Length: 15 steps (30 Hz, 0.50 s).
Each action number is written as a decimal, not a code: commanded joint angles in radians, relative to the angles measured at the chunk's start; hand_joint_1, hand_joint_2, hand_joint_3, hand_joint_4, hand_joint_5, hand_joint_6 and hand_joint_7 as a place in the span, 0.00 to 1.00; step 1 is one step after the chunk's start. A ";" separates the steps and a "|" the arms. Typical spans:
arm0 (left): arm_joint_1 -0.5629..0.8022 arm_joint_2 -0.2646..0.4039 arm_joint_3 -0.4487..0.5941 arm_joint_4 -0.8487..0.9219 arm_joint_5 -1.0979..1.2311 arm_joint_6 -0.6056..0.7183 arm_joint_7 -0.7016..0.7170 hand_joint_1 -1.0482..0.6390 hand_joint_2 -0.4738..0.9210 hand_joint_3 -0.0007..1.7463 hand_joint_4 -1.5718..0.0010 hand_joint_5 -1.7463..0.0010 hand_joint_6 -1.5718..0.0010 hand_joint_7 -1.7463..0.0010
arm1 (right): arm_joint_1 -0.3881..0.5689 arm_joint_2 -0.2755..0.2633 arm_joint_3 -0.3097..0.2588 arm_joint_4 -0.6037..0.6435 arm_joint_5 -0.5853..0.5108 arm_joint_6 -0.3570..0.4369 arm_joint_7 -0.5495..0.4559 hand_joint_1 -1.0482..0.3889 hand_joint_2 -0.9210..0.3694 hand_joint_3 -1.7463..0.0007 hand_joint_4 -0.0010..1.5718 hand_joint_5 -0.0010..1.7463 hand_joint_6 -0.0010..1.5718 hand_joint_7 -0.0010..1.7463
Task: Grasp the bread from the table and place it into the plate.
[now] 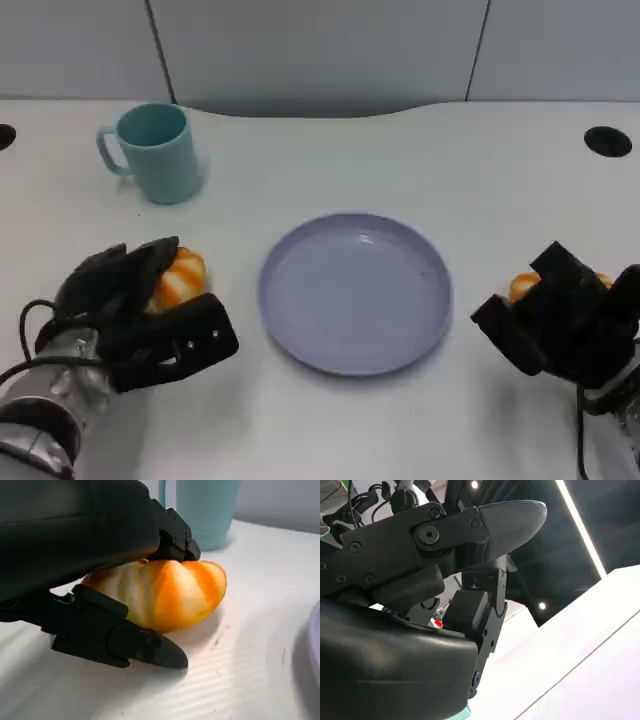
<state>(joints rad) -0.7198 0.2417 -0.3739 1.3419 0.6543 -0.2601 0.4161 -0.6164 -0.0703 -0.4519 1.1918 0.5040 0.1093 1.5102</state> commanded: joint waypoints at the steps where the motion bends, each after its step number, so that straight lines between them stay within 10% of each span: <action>1: 0.029 0.027 0.028 0.021 -0.036 -0.014 0.050 0.53 0.99 0.02 0.44 0.75 0.39 0.92 | 0.018 0.013 -0.021 -0.022 0.030 -0.028 -0.017 0.35 0.00 0.92 0.69 0.84 0.74 0.39; 15: -0.126 -0.020 0.151 -0.051 -0.173 -0.410 0.126 0.53 0.96 0.00 0.35 0.72 0.30 0.95 | 0.001 0.024 -0.008 -0.012 0.032 -0.069 -0.040 0.35 0.00 0.90 0.69 0.84 0.77 0.36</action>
<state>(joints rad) -0.7939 0.2329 -0.2386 1.3112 0.5022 -0.6107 0.5172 -0.6065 -0.0374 -0.4563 1.1860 0.5323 0.0458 1.4822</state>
